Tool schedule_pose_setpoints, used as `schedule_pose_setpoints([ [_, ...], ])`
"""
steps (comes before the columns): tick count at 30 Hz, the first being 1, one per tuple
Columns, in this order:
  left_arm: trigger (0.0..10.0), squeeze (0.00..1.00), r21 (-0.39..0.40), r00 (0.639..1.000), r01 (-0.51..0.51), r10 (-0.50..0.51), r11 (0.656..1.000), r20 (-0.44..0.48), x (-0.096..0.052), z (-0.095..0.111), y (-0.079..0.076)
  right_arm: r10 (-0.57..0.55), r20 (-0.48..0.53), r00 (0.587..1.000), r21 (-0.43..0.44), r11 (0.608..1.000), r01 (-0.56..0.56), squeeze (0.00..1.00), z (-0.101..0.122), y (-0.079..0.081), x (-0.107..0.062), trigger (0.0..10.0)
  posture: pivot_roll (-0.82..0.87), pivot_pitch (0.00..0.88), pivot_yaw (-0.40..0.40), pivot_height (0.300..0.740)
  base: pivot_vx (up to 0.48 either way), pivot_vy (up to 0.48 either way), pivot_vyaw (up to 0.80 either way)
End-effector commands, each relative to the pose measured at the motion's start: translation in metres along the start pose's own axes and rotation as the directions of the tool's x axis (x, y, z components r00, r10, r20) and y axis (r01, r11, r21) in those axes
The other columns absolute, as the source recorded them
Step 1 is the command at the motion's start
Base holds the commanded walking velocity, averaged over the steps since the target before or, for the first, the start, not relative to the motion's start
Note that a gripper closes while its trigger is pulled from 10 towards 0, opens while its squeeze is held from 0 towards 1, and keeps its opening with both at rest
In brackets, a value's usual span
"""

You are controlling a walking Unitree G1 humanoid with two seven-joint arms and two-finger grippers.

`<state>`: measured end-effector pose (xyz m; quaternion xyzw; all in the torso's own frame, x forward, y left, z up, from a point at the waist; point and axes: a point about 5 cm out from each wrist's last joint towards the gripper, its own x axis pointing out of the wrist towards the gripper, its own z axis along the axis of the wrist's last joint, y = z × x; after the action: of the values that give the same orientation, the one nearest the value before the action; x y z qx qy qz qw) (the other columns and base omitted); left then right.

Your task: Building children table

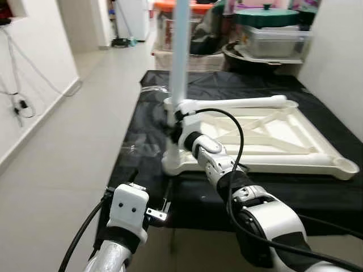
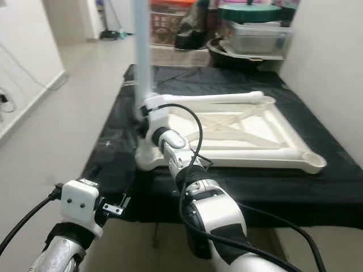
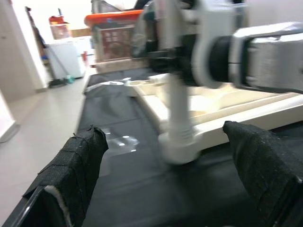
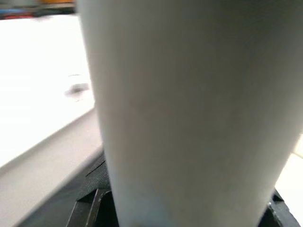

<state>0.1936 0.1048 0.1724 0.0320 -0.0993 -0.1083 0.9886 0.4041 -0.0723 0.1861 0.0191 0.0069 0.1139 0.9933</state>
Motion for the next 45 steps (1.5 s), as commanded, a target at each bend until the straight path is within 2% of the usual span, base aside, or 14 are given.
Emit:
schedule_pose_setpoints([
  [1,10.0,0.0,0.009,1.0,-0.007,0.007,1.0,-0.01,0.002,-0.004,0.002,-0.352,-0.008,0.936,0.06,0.934,0.352,0.0,-0.004,-0.047,-0.009,0.0,0.05,0.0,-0.045,0.74,0.0,0.0,0.0],
  [10,10.0,0.0,0.011,1.0,0.0,0.0,1.0,-0.009,0.005,-0.006,0.001,-0.5,-0.021,0.866,0.135,0.856,0.498,0.0,-0.01,-0.043,-0.017,0.0,0.05,0.0,-0.035,0.74,0.0,0.0,0.0],
  [11,10.0,0.0,0.009,1.0,0.002,-0.002,1.0,-0.006,0.007,-0.006,0.0,-0.445,0.011,0.896,0.152,0.886,0.438,0.0,-0.008,-0.032,-0.015,3.0,0.03,0.0,-0.039,0.74,0.0,0.0,0.0],
  [12,10.0,0.0,0.007,1.0,0.003,-0.003,1.0,-0.004,0.007,-0.005,0.0,-0.417,0.029,0.909,0.158,0.899,0.408,0.0,-0.005,-0.027,-0.013,3.0,0.02,0.0,-0.045,0.74,0.0,0.0,0.0],
  [13,10.0,0.0,0.006,1.0,0.002,-0.002,1.0,-0.002,0.008,-0.005,0.0,-0.405,0.047,0.913,0.161,0.905,0.393,0.0,-0.003,-0.024,-0.013,10.0,0.02,0.0,-0.045,0.74,0.0,0.0,0.0],
  [16,10.0,0.0,0.005,1.0,0.001,-0.001,1.0,-0.001,0.008,-0.005,0.0,-0.366,0.073,0.928,0.157,0.923,0.352,0.0,0.002,-0.018,-0.011,10.0,0.02,0.0,-0.045,0.74,0.0,0.0,0.0],
  [17,10.0,0.0,0.006,1.0,0.002,-0.002,1.0,-0.003,0.008,-0.005,0.001,-0.328,0.095,0.94,0.145,0.939,0.313,1.0,0.005,-0.014,-0.009,10.0,-0.02,0.0,-0.031,0.74,0.0,0.0,0.0],
  [23,10.0,0.0,0.007,1.0,0.006,-0.006,1.0,-0.006,0.008,-0.007,0.002,-0.228,0.158,0.961,0.097,0.972,0.215,0.99,0.015,-0.006,-0.006,10.0,-0.01,0.0,-0.026,0.74,0.0,0.0,0.0],
  [24,10.0,0.0,0.008,1.0,0.008,-0.008,1.0,-0.004,0.008,-0.007,0.001,-0.177,0.168,0.97,0.106,0.981,0.161,0.0,0.017,-0.005,-0.005,10.0,-0.01,0.0,-0.026,0.74,0.0,0.0,0.0],
  [29,10.0,0.0,0.002,1.0,0.006,-0.006,1.0,-0.004,0.009,-0.007,0.002,0.155,0.169,0.973,0.137,0.974,-0.179,0.0,0.02,0.001,-0.003,10.0,0.03,0.0,-0.02,0.74,0.0,0.0,0.0],
  [34,10.0,0.0,0.001,1.0,0.003,-0.003,1.0,-0.009,0.01,-0.01,0.004,0.649,0.058,0.758,0.086,0.754,-0.652,0.0,0.018,0.008,-0.011,10.0,0.03,0.0,-0.027,0.74,0.0,0.0,0.0],
  [38,10.0,0.0,0.002,1.0,0.006,-0.006,1.0,-0.008,0.011,-0.01,0.004,0.745,0.014,0.667,0.091,0.663,-0.743,0.0,0.016,0.01,-0.015,10.0,0.03,0.0,-0.031,0.74,0.0,0.0,0.0],
  [40,10.0,0.0,0.002,1.0,0.006,-0.006,1.0,-0.002,0.012,-0.009,0.004,0.886,-0.033,0.462,0.088,0.463,-0.882,0.0,0.016,0.013,-0.025,10.0,0.04,0.0,-0.036,0.74,0.0,0.0,0.0],
  [45,10.0,0.0,0.004,1.0,0.002,-0.002,1.0,0.001,0.013,-0.009,0.005,0.932,-0.064,0.356,0.078,0.361,-0.929,0.0,0.019,0.021,-0.028,10.0,0.04,0.0,-0.042,0.74,0.0,0.0,0.0],
])
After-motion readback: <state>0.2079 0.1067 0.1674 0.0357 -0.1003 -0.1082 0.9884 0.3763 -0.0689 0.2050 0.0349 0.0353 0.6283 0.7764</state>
